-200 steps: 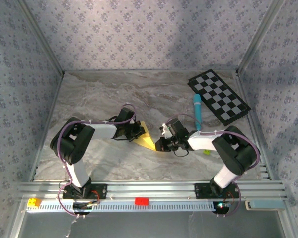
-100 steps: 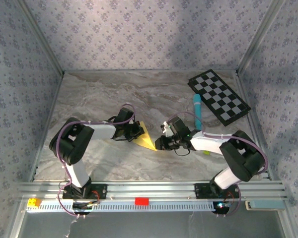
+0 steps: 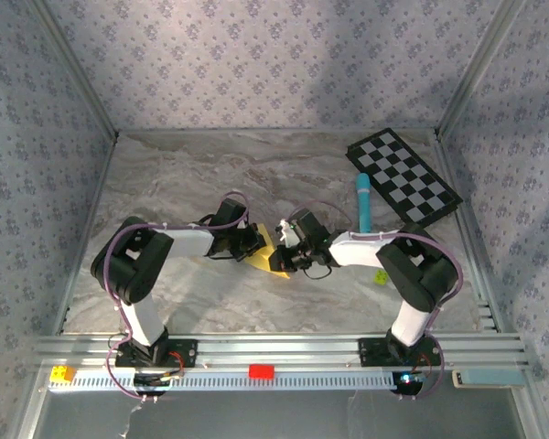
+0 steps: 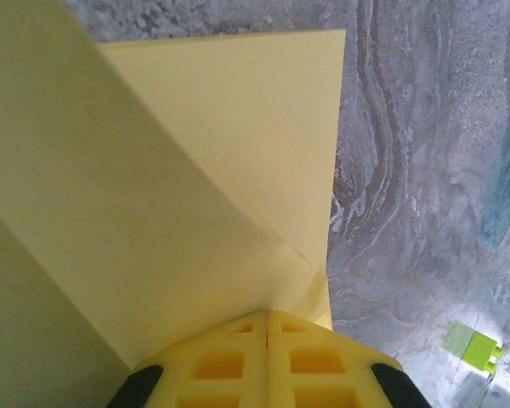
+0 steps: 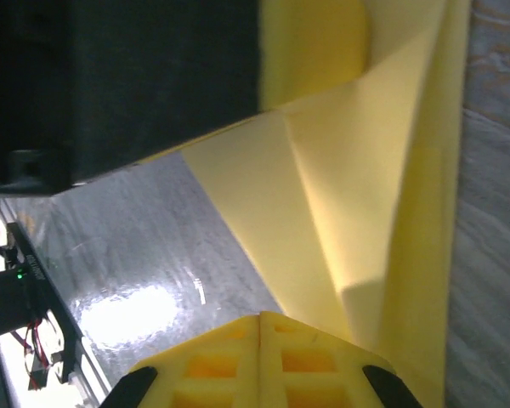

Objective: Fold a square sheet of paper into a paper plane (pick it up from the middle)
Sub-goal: Fourth fold the wing at the center of the table.

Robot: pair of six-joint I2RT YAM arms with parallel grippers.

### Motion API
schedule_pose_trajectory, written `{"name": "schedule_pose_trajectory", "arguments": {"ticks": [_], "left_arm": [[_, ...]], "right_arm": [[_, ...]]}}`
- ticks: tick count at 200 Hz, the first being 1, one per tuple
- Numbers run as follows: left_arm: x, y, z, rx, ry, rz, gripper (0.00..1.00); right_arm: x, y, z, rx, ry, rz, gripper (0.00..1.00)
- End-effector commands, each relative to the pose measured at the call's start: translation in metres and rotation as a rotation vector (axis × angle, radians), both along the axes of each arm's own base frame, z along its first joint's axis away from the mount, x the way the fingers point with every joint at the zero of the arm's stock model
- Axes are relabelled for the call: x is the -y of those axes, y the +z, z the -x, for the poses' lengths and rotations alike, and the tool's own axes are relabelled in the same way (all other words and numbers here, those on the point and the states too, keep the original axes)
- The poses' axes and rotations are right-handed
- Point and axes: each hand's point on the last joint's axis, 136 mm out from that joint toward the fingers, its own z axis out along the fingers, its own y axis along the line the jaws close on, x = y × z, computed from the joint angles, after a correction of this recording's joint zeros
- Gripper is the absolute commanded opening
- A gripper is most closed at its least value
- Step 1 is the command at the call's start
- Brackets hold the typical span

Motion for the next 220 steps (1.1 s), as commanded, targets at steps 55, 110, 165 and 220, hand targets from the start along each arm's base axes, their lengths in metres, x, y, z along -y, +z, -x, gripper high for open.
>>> {"name": "schedule_pose_trajectory", "arguments": {"ticks": [55, 110, 165, 220], "left_arm": [[-0.014, -0.009, 0.003, -0.015, 0.018, -0.054, 0.04], [-0.014, -0.008, 0.003, -0.011, 0.016, -0.056, 0.04], [-0.014, -0.005, 0.001, -0.003, 0.005, -0.063, 0.04], [-0.015, -0.007, 0.003, -0.009, 0.012, -0.059, 0.04]], "right_arm": [[0.014, -0.018, 0.004, -0.055, -0.046, 0.019, 0.05], [0.021, -0.031, 0.011, -0.09, -0.073, 0.012, 0.05], [0.016, -0.013, 0.012, -0.081, -0.077, -0.052, 0.07], [0.003, 0.012, -0.011, -0.022, -0.07, -0.063, 0.07]]}}
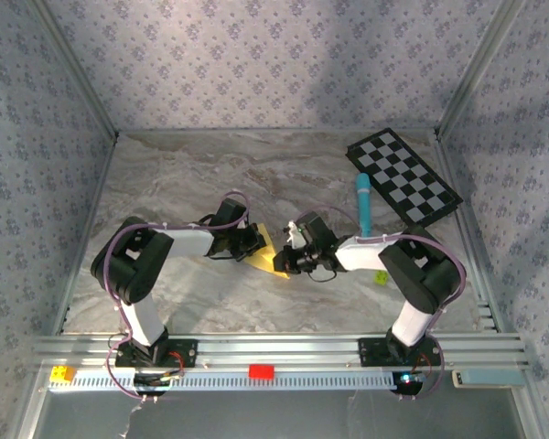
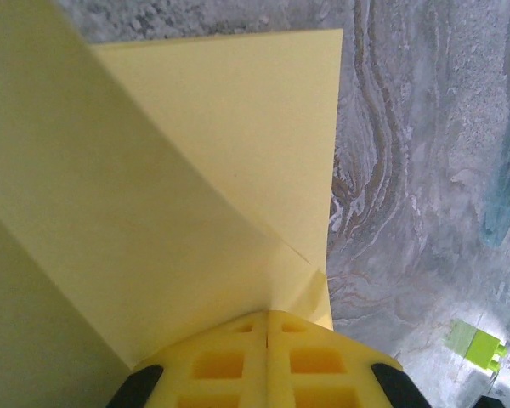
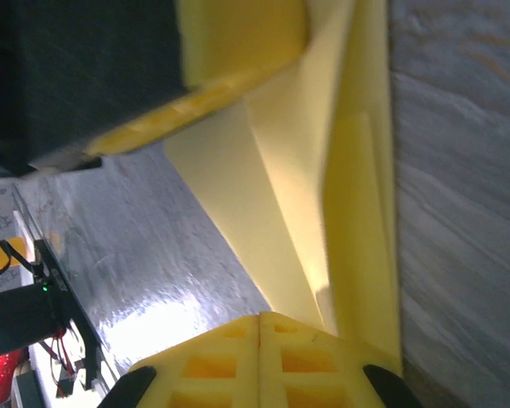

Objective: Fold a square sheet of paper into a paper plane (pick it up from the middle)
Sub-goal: Fourth fold the wing at the center of the table.

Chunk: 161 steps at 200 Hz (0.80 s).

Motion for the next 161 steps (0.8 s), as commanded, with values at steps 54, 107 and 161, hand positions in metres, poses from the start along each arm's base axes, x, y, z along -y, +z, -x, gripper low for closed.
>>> {"name": "schedule_pose_trajectory", "arguments": {"ticks": [54, 107, 161], "left_arm": [[-0.015, -0.007, 0.003, -0.014, 0.019, -0.056, 0.04], [-0.015, -0.007, 0.003, -0.014, 0.02, -0.058, 0.03], [-0.012, 0.012, -0.008, 0.029, 0.015, -0.023, 0.07]], "right_arm": [[0.004, -0.022, -0.013, -0.057, -0.048, 0.085, 0.06], [0.018, -0.038, 0.002, -0.106, -0.076, 0.084, 0.06], [0.027, -0.05, 0.011, -0.144, -0.096, 0.109, 0.05]]}}
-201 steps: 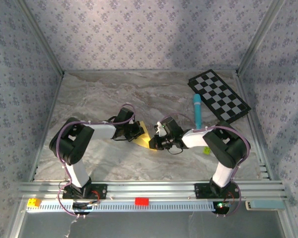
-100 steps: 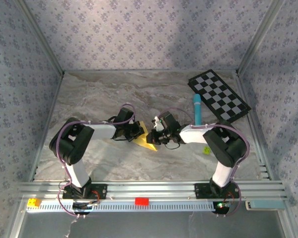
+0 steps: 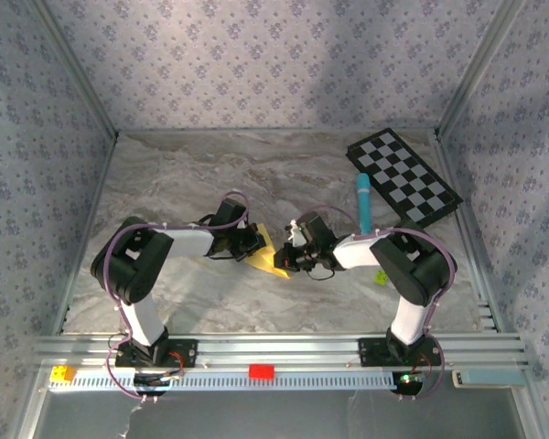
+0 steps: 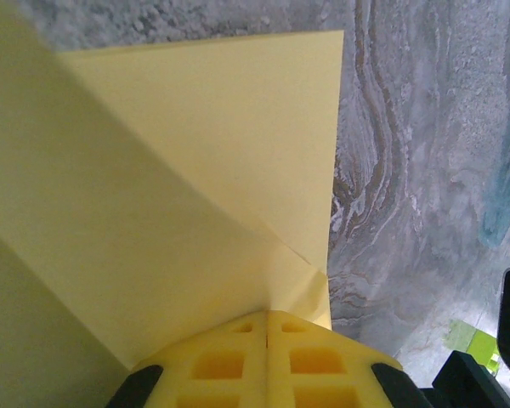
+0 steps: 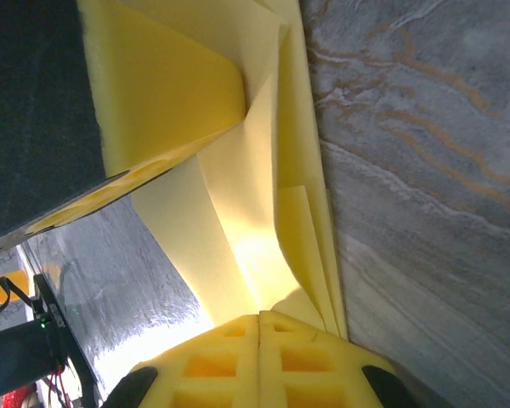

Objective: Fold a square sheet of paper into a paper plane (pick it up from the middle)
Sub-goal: Fourth fold the wing at the center of the table.

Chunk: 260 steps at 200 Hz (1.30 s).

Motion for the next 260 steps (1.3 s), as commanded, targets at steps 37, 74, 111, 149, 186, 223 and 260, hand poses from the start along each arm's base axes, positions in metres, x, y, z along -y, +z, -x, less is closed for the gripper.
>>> {"name": "schedule_pose_trajectory", "arguments": {"ticks": [37, 74, 111, 149, 186, 223, 260], "left_arm": [[-0.007, 0.057, -0.016, 0.139, -0.022, -0.017, 0.14], [-0.004, 0.059, 0.0, 0.126, -0.028, 0.016, 0.11], [0.009, 0.044, 0.017, 0.092, -0.062, 0.012, 0.07], [0.012, 0.027, 0.018, 0.057, -0.054, 0.014, 0.07], [0.016, 0.024, 0.016, 0.055, -0.059, 0.034, 0.07], [0.019, 0.024, 0.019, 0.054, -0.066, 0.045, 0.07], [0.018, 0.013, 0.025, 0.027, -0.071, 0.021, 0.07]], "right_arm": [[0.023, -0.035, 0.024, -0.125, -0.045, 0.12, 0.01], [0.019, -0.035, 0.023, -0.125, -0.047, 0.124, 0.0], [0.019, -0.036, 0.023, -0.127, -0.054, 0.133, 0.0], [0.022, -0.038, 0.025, -0.134, -0.055, 0.145, 0.0], [0.024, -0.04, 0.027, -0.142, -0.055, 0.157, 0.0], [0.026, -0.043, 0.029, -0.147, -0.058, 0.168, 0.0], [0.026, -0.044, 0.029, -0.149, -0.058, 0.169, 0.0]]}}
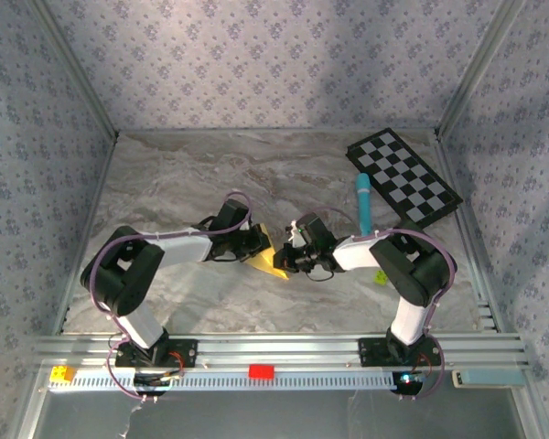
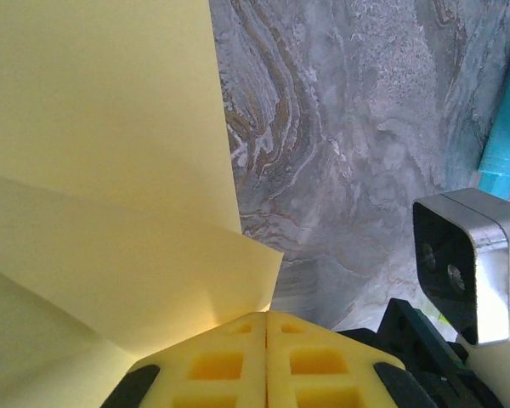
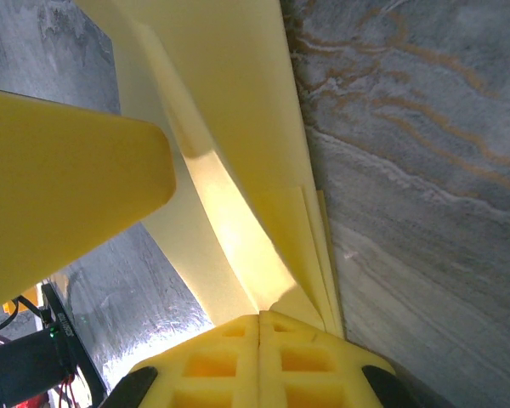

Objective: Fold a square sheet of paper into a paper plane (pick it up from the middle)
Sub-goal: Fourth fold the wing at the center of the table.

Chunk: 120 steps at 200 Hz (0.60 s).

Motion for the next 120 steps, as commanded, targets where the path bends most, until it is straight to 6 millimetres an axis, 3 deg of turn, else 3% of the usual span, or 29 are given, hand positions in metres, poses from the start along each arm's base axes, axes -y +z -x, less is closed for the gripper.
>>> {"name": "schedule_pose_trajectory", "arguments": {"ticks": [1, 62, 120], "left_arm": [[0.0, -0.014, 0.008, -0.035, -0.011, -0.018, 0.07], [-0.027, -0.045, -0.002, -0.086, 0.055, -0.118, 0.05], [-0.048, -0.041, -0.025, -0.04, 0.062, -0.128, 0.06]], "right_arm": [[0.028, -0.043, 0.027, -0.128, -0.023, 0.169, 0.0], [0.032, -0.049, 0.032, -0.141, -0.014, 0.201, 0.0], [0.034, -0.055, 0.039, -0.156, -0.01, 0.223, 0.0]]}}
